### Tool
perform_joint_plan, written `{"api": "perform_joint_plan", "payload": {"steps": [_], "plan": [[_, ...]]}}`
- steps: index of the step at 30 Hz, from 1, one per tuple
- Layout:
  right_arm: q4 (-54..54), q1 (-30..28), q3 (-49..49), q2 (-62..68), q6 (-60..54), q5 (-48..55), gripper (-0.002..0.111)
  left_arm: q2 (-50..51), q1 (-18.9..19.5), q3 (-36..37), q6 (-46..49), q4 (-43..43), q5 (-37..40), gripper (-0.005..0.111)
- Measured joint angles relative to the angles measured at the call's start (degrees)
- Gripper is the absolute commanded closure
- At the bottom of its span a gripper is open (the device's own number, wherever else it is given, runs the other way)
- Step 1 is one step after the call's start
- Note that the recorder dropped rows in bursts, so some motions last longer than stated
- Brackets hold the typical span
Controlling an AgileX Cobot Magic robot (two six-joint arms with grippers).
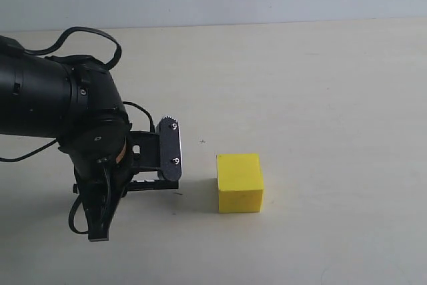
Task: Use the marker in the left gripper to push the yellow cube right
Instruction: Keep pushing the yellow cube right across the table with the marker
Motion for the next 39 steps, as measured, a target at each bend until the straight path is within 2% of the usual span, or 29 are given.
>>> {"api": "perform_joint_plan", "payload": {"steps": [10, 14, 16, 20, 23, 32, 37, 39], "plan": [[0.00, 0.00, 0.00, 0.00, 0.00, 0.00, 0.108, 0.00, 0.00, 0.00, 0.62, -0.51, -0.11, 0.107], [0.00, 0.00, 0.00, 0.00, 0.00, 0.00, 0.108, 0.00, -0.58, 0.00, 3.00, -2.48, -2.59, 0.107], [0.00, 0.00, 0.00, 0.00, 0.00, 0.00, 0.108, 0.00, -2.02, -0.14, 3.83, -3.15, -5.76, 0.107], [0.00, 0.00, 0.00, 0.00, 0.00, 0.00, 0.108, 2.62, -7.63, -4.55, 3.73, -5.25, -9.42, 0.107], [0.00, 0.00, 0.00, 0.00, 0.00, 0.00, 0.108, 5.50, -10.24, -9.23, 1.36, -4.70, -7.52, 0.107], [0.00, 0.00, 0.00, 0.00, 0.00, 0.00, 0.108, 6.01, -8.61, -10.53, -1.42, -2.66, 4.38, 0.107], [0.00, 0.00, 0.00, 0.00, 0.00, 0.00, 0.108, 8.60, -9.63, -13.18, -3.57, -1.15, 0.31, 0.107], [0.00, 0.00, 0.00, 0.00, 0.00, 0.00, 0.108, 12.52, -11.54, -18.43, -4.35, -0.62, -0.06, 0.107]]}}
